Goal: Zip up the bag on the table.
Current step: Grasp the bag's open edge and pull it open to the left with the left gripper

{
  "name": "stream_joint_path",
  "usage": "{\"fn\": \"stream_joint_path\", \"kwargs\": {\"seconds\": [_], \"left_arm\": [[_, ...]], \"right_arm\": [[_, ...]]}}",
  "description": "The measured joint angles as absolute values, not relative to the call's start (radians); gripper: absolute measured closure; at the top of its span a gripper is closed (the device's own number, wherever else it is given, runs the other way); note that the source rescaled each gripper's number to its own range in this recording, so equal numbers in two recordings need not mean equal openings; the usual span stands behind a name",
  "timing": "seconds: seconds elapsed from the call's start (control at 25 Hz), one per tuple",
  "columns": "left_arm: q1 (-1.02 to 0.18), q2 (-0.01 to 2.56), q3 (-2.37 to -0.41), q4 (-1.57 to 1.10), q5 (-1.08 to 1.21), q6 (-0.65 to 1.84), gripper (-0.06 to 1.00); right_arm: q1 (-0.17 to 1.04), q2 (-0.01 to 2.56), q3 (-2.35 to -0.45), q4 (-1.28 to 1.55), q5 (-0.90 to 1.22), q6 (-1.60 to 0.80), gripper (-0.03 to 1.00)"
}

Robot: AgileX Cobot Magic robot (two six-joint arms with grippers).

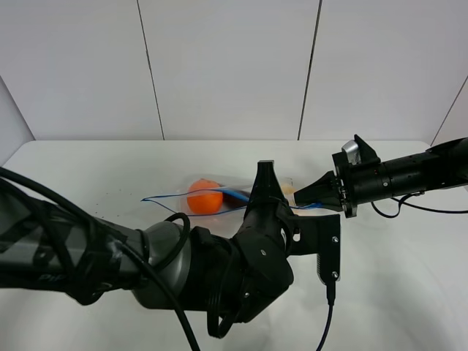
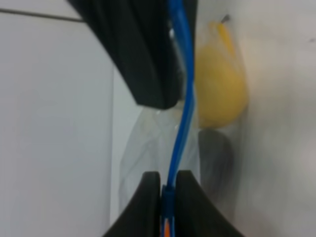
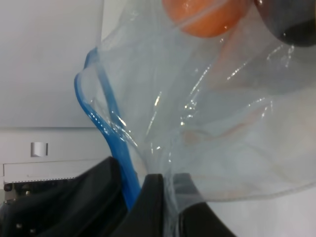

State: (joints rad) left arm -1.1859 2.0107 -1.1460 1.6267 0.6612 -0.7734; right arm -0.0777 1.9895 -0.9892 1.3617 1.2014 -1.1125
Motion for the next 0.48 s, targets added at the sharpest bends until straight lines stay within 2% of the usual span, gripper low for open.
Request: {"fn": "stream_joint_path", "kwargs": {"seconds": [0.48], "left_arm": [[-1.159, 1.962, -1.061, 1.585, 0.713, -0.727, 0.94]], "right_arm": [[-0.078, 1.99, -0.989, 1.355, 1.203, -1.112, 0.97]]}}
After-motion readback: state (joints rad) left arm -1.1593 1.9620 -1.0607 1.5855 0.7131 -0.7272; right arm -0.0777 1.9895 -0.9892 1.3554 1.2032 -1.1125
